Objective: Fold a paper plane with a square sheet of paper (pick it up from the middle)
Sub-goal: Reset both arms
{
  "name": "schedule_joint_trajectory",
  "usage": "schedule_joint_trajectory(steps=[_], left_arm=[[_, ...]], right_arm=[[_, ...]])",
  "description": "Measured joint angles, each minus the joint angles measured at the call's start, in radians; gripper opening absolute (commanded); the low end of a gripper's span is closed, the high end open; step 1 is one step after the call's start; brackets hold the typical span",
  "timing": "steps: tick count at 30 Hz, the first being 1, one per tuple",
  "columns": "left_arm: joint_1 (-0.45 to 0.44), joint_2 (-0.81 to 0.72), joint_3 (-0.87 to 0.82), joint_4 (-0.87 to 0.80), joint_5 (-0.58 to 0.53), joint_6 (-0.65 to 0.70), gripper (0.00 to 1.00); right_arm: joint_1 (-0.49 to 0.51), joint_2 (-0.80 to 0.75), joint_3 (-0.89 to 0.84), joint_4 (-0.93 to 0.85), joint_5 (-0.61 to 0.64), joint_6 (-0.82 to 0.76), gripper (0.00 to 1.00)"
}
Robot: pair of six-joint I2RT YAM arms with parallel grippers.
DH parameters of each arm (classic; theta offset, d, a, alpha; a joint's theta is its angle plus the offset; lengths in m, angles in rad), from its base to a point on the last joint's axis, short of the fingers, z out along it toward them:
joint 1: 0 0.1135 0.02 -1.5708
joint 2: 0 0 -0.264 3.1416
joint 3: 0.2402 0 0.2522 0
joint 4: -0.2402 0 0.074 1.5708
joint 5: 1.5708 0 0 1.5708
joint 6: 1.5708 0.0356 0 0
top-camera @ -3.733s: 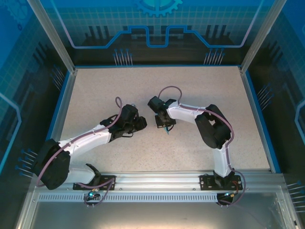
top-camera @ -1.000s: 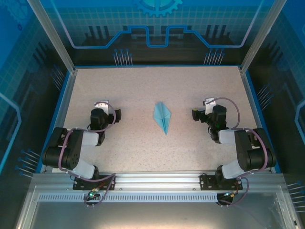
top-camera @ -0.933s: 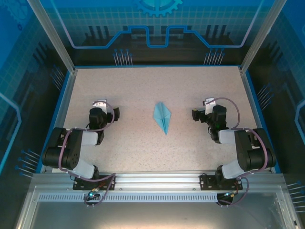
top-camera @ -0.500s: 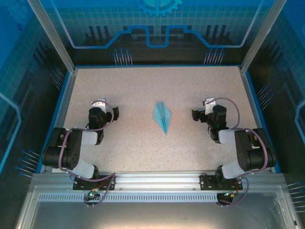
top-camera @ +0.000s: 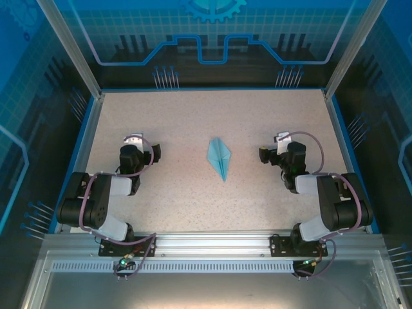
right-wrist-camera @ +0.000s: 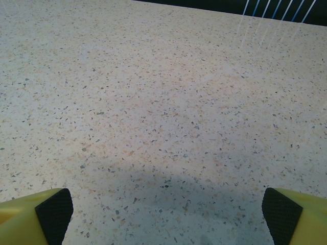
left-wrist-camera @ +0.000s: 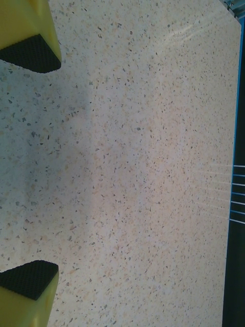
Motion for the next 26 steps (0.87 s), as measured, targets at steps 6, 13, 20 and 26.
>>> schedule_joint_trajectory(steps=[6, 13, 20, 26], left_arm=[[0.0, 0.0, 0.0, 0.0, 0.0, 0.0, 0.98], [0.0, 0.0, 0.0, 0.0, 0.0, 0.0, 0.98], [0.0, 0.0, 0.0, 0.0, 0.0, 0.0, 0.99], [0.0, 0.0, 0.008, -0.004, 0.023, 0.001, 0.99]], right_arm=[[0.0, 0.0, 0.0, 0.0, 0.0, 0.0, 0.99], [0.0, 0.0, 0.0, 0.0, 0.0, 0.0, 0.99], [0.0, 0.0, 0.0, 0.0, 0.0, 0.0, 0.99], [0.0, 0.0, 0.0, 0.0, 0.0, 0.0, 0.99]])
